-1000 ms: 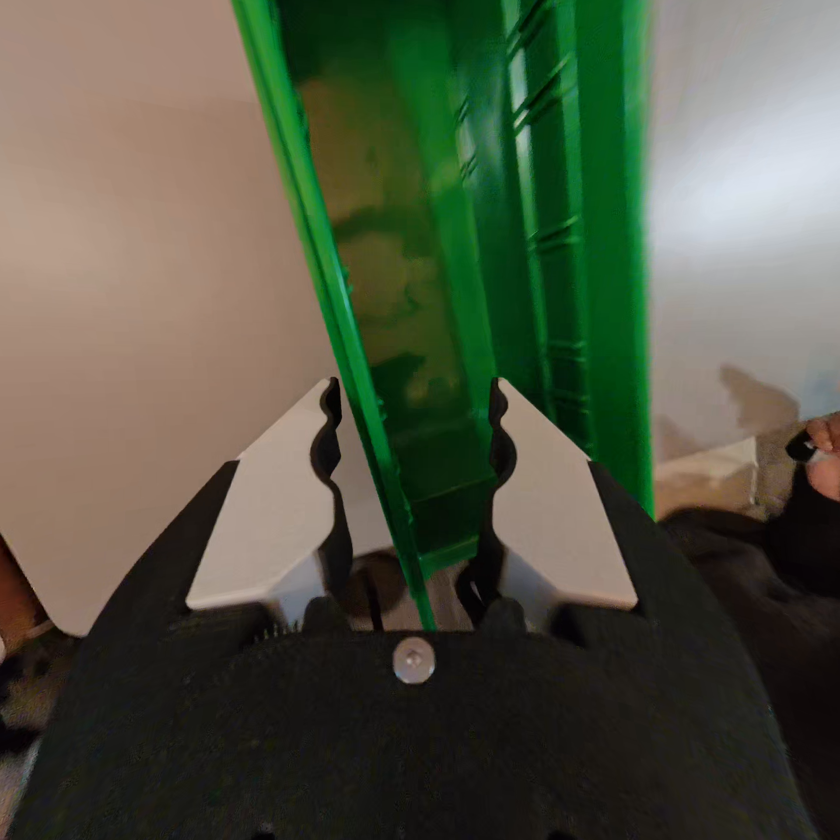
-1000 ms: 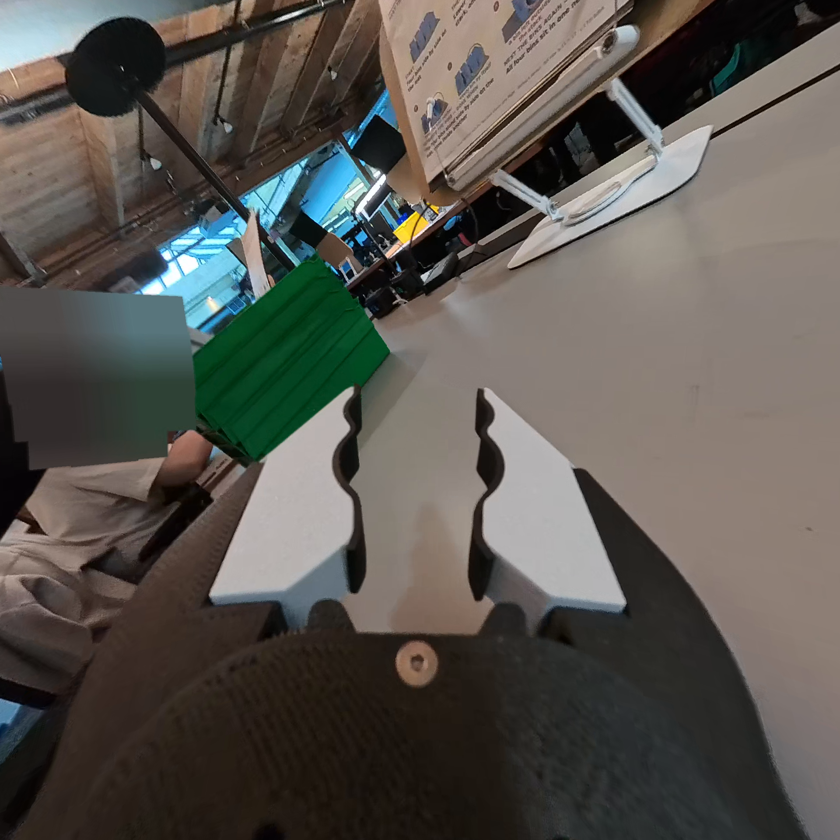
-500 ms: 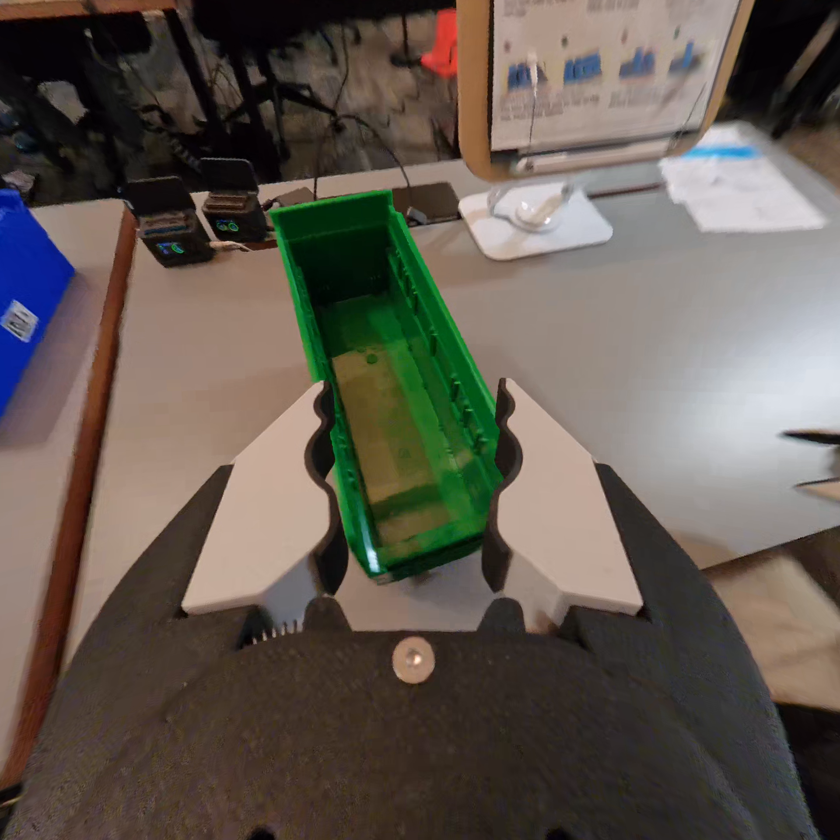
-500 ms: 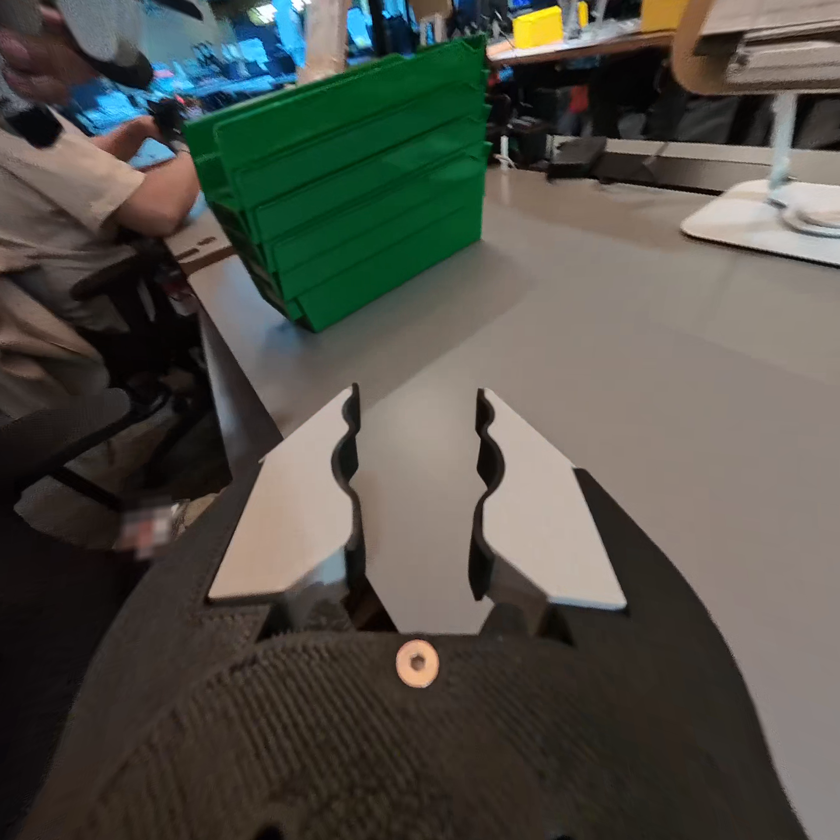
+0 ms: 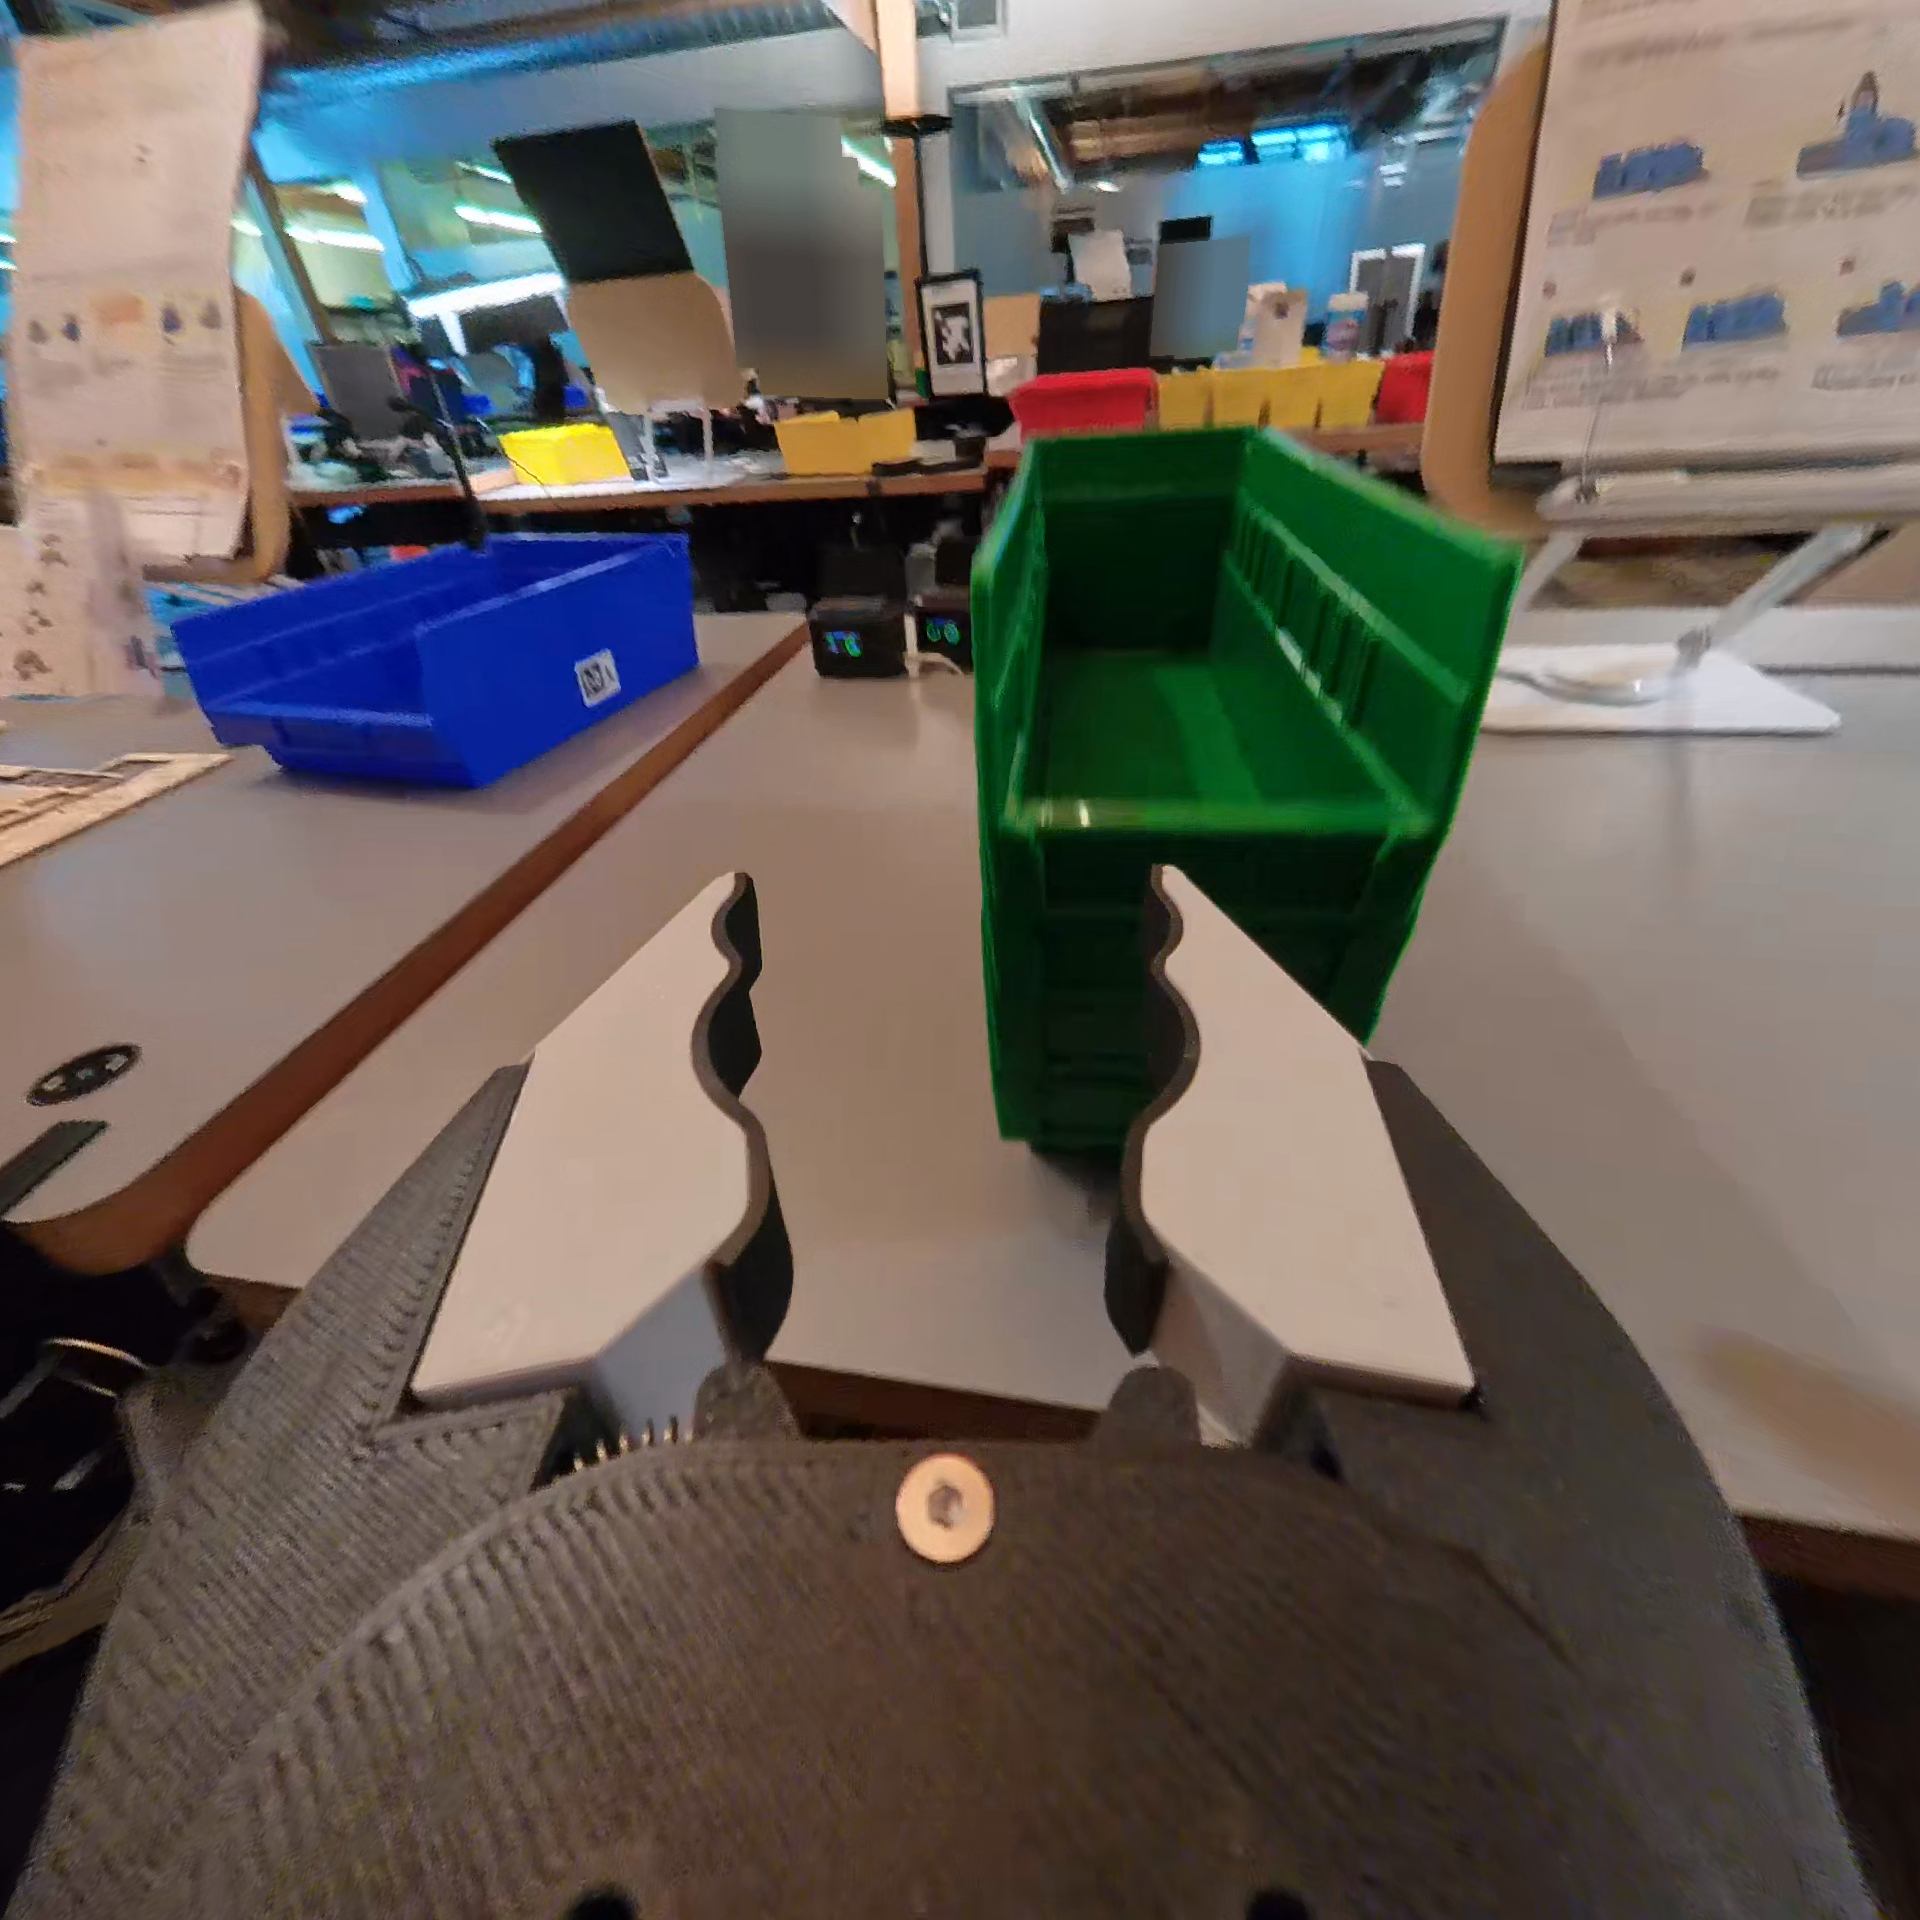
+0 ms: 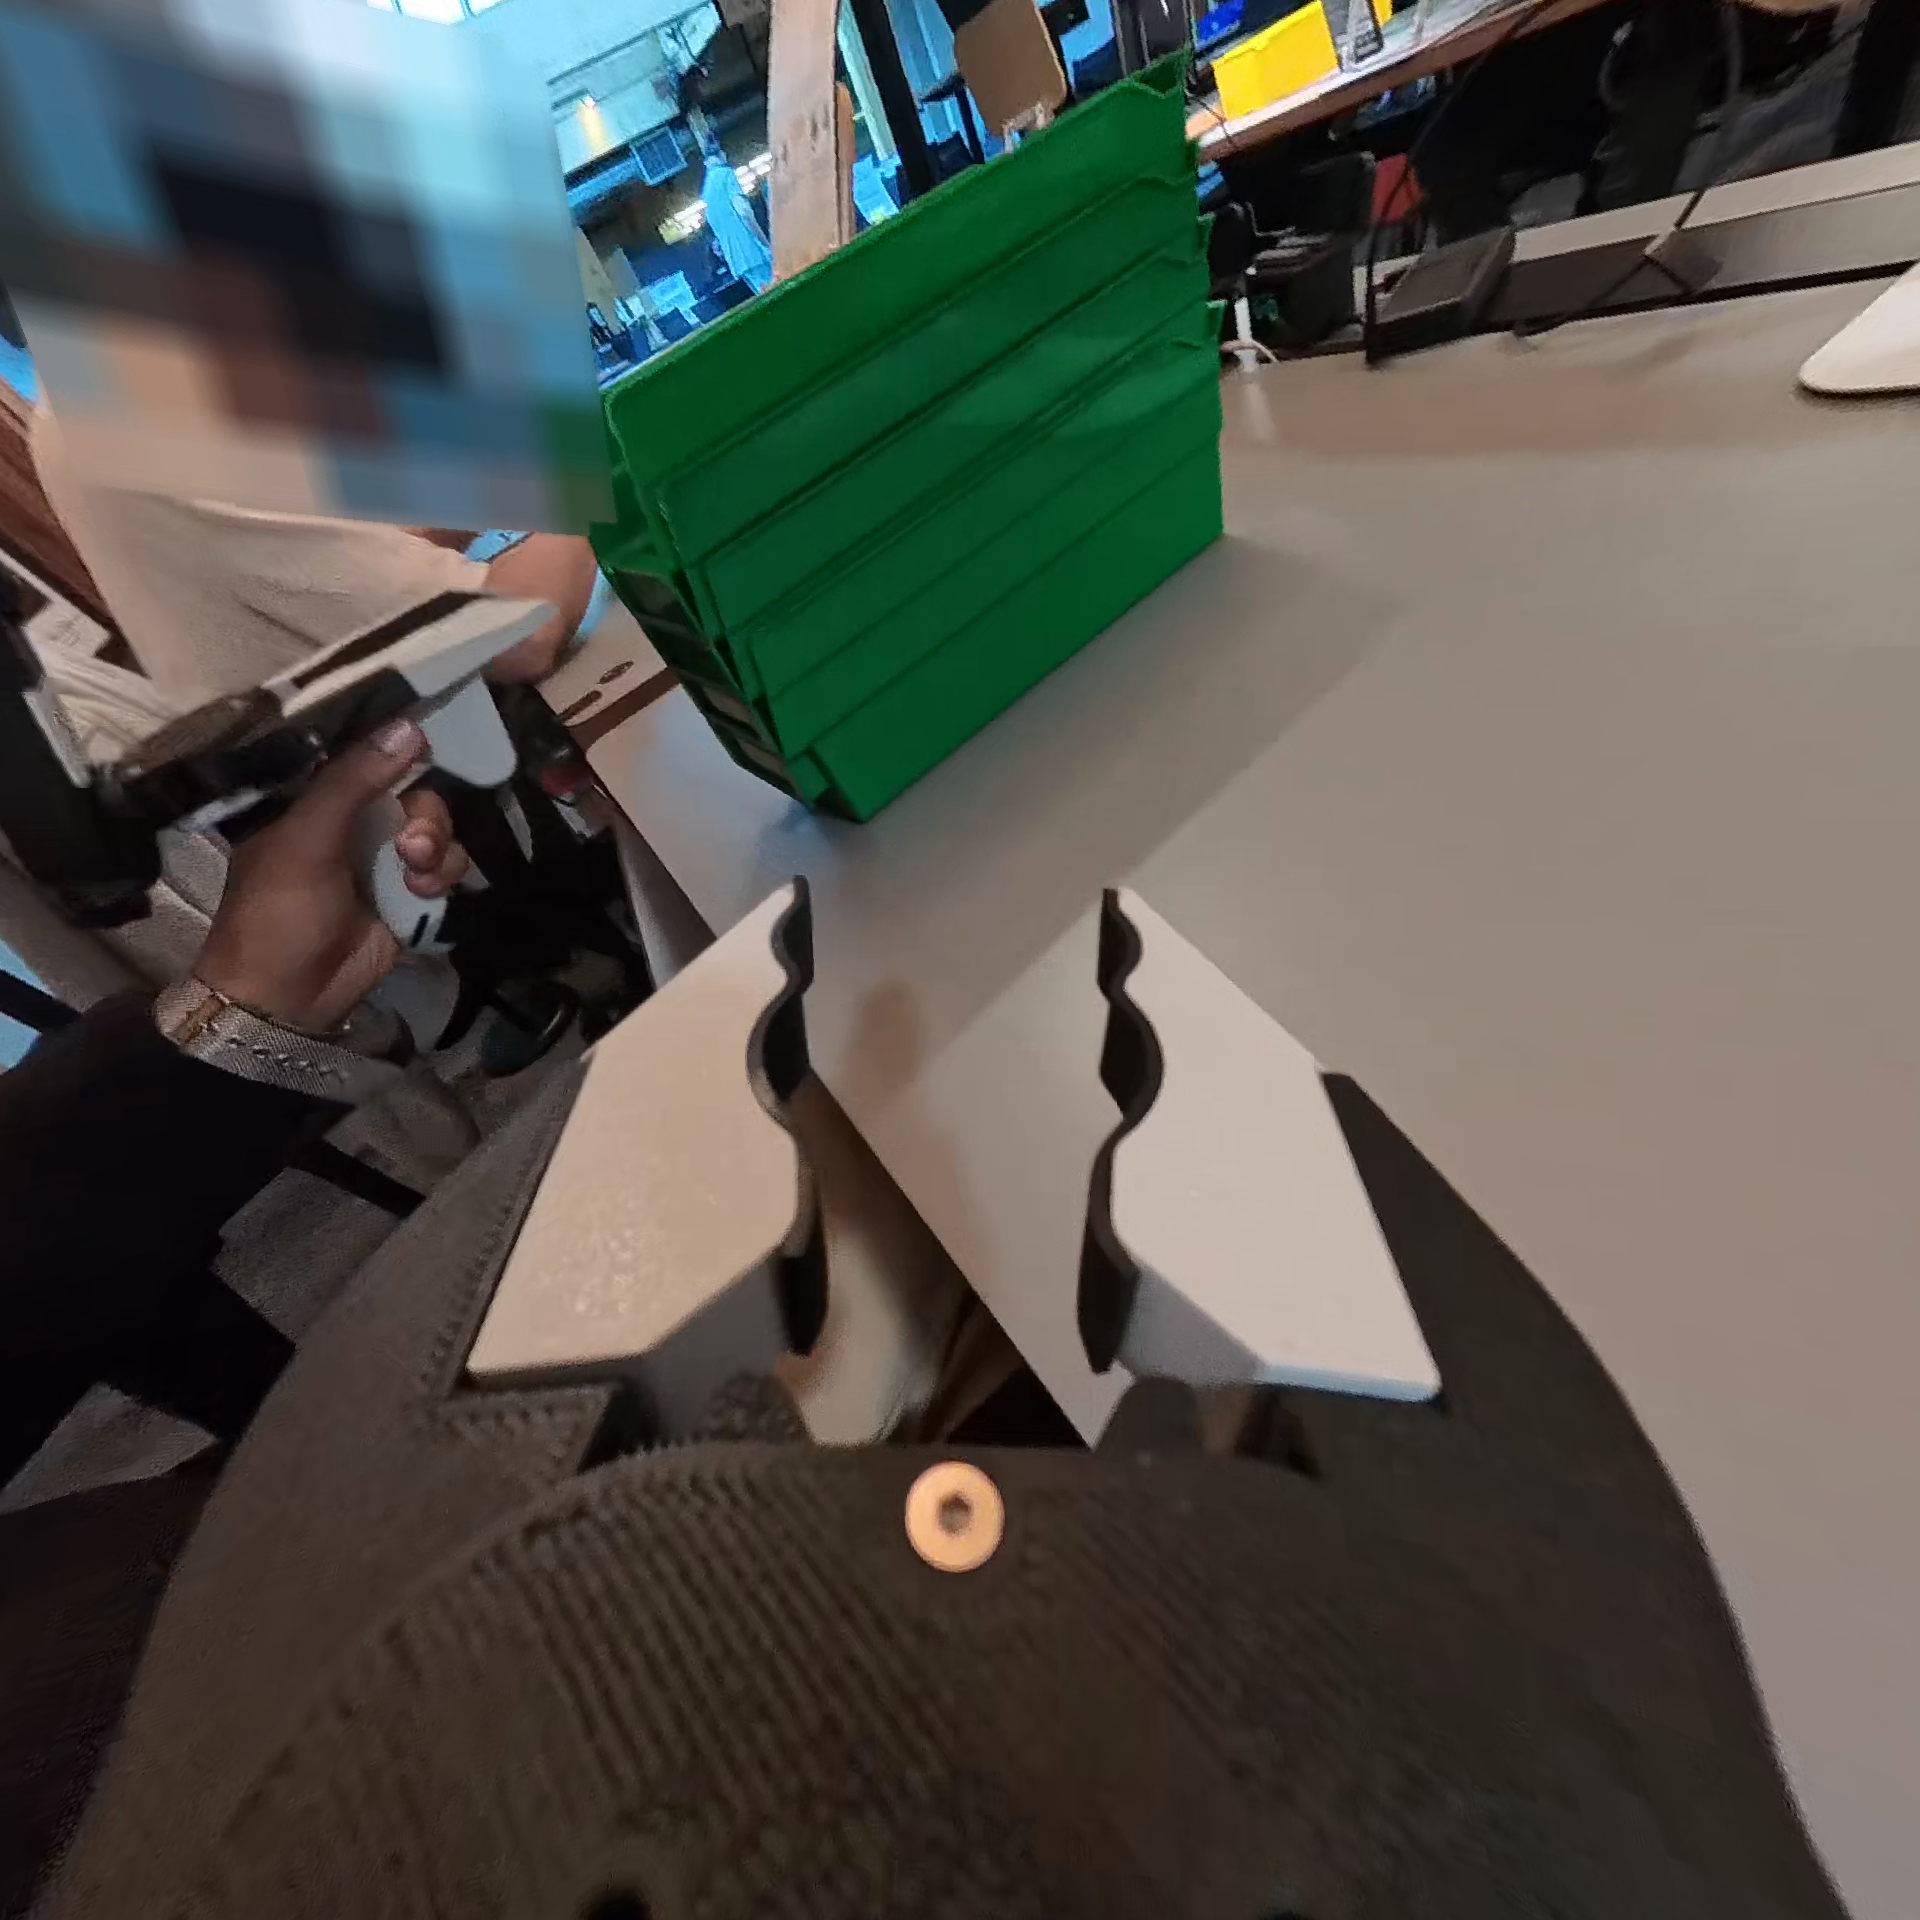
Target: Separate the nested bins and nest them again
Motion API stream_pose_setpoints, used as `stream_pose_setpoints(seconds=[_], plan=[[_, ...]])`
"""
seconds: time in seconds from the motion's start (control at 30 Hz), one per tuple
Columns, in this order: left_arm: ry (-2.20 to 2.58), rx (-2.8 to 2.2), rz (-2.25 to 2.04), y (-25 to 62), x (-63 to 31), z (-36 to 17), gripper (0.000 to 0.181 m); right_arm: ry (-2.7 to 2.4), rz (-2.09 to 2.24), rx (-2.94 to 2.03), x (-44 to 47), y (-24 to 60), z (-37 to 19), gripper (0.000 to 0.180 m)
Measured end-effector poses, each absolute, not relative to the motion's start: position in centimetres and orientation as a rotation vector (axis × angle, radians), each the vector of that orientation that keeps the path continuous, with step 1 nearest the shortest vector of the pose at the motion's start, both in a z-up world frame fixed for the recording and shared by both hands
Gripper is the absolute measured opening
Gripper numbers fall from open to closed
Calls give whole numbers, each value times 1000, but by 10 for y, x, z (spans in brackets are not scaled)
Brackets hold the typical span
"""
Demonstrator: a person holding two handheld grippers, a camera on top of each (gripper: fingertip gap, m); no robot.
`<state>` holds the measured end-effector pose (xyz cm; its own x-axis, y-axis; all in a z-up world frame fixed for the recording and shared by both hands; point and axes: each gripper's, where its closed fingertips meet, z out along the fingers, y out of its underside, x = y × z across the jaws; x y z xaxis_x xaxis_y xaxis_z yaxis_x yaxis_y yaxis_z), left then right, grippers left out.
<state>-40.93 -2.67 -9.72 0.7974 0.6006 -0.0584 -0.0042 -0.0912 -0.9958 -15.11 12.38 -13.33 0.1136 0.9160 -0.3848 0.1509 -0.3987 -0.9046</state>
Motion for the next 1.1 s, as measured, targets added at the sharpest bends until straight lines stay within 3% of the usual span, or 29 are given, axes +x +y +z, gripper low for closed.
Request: stream_pose_setpoints(seconds=[0.2,0.37,0.63,0.67,0.73,0.87,1.1], plan=[[-473,-1594,281,-5,-411,-101,85,-1008,1236,-1718,-133,132,-143,58],[-379,-1460,198,-9,-414,-77,63,-1041,1033,-1690,-118,119,-146,61],[-352,-1374,205,0,-432,-71,63,-1171,647,-1474,-130,104,-142,55],[-350,-1279,203,-6,-434,-60,54,-1156,601,-1403,-139,107,-133,45],[-382,-1042,298,-32,-446,-33,29,-1183,566,-1248,-175,100,-110,45],[-352,-1134,246,-18,-452,-43,44,-1369,462,-970,-266,49,-78,47],[-428,-1199,182,-19,-467,-68,46,-1524,127,-635,-352,2,-81,50]])
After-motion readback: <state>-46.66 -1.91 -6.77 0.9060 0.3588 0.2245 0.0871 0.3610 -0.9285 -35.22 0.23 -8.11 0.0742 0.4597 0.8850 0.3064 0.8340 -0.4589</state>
